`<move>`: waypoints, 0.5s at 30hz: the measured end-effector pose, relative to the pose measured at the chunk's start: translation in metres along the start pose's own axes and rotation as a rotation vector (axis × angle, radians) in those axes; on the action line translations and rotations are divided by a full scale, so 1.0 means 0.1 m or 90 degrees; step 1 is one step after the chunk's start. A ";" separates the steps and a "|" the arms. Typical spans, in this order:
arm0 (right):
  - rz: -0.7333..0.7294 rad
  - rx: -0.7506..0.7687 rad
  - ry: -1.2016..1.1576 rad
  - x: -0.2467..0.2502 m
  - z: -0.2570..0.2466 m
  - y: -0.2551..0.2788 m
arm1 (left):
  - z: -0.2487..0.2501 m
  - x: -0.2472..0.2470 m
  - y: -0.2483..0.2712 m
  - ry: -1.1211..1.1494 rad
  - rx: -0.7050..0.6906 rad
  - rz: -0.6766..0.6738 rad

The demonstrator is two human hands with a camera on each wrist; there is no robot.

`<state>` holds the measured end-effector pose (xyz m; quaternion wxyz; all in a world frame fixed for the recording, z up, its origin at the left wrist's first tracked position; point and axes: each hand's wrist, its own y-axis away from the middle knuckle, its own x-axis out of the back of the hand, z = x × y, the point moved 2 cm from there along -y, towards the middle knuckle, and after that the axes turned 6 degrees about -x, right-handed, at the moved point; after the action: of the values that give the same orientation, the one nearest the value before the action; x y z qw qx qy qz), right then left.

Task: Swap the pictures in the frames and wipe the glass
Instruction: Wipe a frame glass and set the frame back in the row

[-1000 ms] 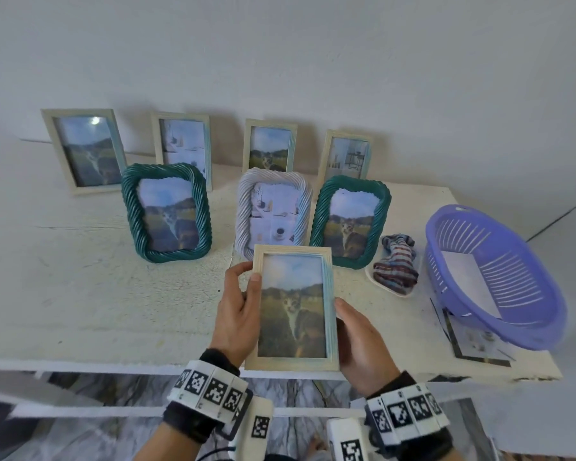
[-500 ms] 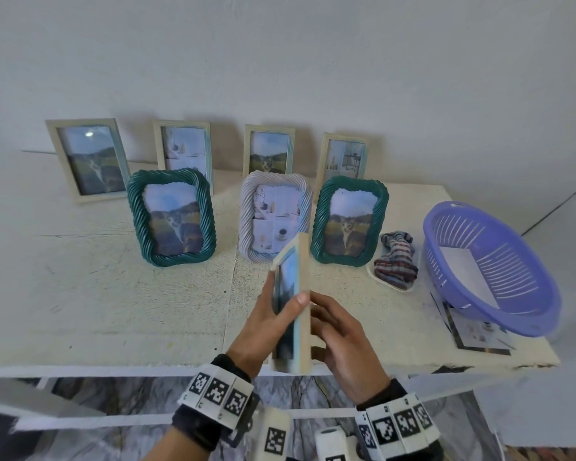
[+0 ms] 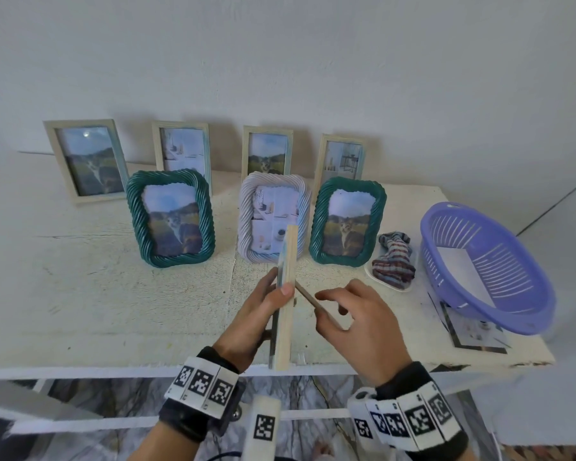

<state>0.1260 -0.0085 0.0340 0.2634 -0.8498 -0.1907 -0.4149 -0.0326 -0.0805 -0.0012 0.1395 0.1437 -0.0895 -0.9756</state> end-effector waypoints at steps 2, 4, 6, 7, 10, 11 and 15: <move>0.006 0.000 0.076 0.03 -0.03 0.00 | 0.03 0.00 -0.01 -0.025 -0.029 0.020; -0.013 -0.041 0.010 -0.01 0.04 0.00 | 0.08 0.00 -0.01 -0.009 -0.058 0.059; -0.040 -0.132 -0.236 -0.07 0.13 -0.04 | 0.13 0.00 -0.01 0.053 -0.072 0.084; -0.053 -0.154 -0.390 -0.09 0.15 -0.05 | 0.16 0.00 -0.01 0.092 -0.069 0.085; -0.069 -0.258 -0.689 -0.08 0.16 -0.05 | 0.23 -0.06 -0.02 0.158 -0.044 0.054; -0.098 -0.319 -0.755 -0.08 0.21 -0.04 | 0.24 -0.09 -0.03 0.160 -0.039 0.040; -0.231 -0.415 -0.983 -0.09 0.20 -0.03 | 0.24 -0.17 -0.11 0.133 -0.031 0.012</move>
<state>0.1313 0.0045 0.0174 -0.2680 -0.8839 -0.3206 0.2099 -0.0266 -0.0621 0.0236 0.1608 0.2400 -0.0519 -0.9560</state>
